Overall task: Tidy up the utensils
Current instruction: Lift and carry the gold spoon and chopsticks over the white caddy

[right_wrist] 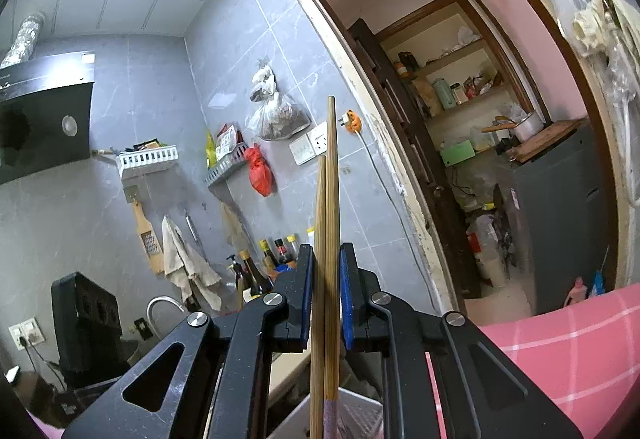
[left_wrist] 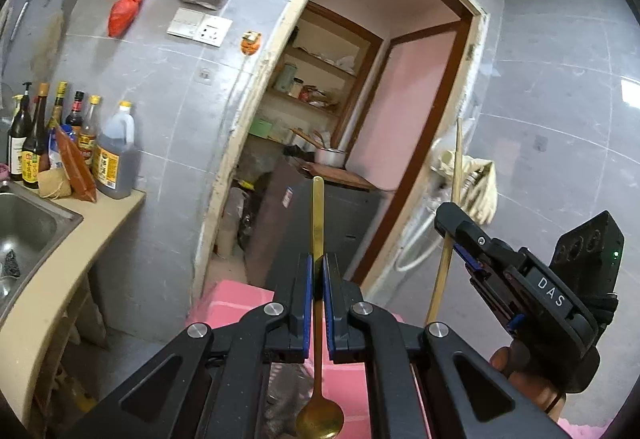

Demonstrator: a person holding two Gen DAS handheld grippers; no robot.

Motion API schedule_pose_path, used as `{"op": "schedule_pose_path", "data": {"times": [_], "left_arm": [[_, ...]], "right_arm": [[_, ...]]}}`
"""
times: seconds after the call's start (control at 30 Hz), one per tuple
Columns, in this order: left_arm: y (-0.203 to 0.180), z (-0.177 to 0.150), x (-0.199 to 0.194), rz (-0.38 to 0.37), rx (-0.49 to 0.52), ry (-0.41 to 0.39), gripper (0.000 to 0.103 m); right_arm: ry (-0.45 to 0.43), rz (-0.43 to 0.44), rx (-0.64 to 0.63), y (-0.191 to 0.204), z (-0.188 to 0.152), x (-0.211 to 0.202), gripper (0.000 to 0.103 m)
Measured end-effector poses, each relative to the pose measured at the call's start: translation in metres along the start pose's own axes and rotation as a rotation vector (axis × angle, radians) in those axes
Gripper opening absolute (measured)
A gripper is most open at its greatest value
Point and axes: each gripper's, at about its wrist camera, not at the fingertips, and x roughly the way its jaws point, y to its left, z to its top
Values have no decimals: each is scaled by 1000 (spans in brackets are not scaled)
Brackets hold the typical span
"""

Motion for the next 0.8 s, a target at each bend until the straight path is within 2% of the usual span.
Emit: {"op": "schedule_pose_path", "data": {"times": [0.13, 0.33, 0.57, 0.8], "left_arm": [[15, -9, 9, 15, -17, 10, 5], [25, -20, 16, 19, -11, 6, 5], [32, -26, 29, 3, -15, 1, 5], [32, -39, 29, 6, 8, 14, 6]], "right_arm": [[-3, -15, 8, 2, -16, 17, 11], [15, -44, -59, 8, -41, 37, 11], [35, -47, -71, 8, -57, 39, 11], [38, -34, -18, -4, -64, 27, 11]]}}
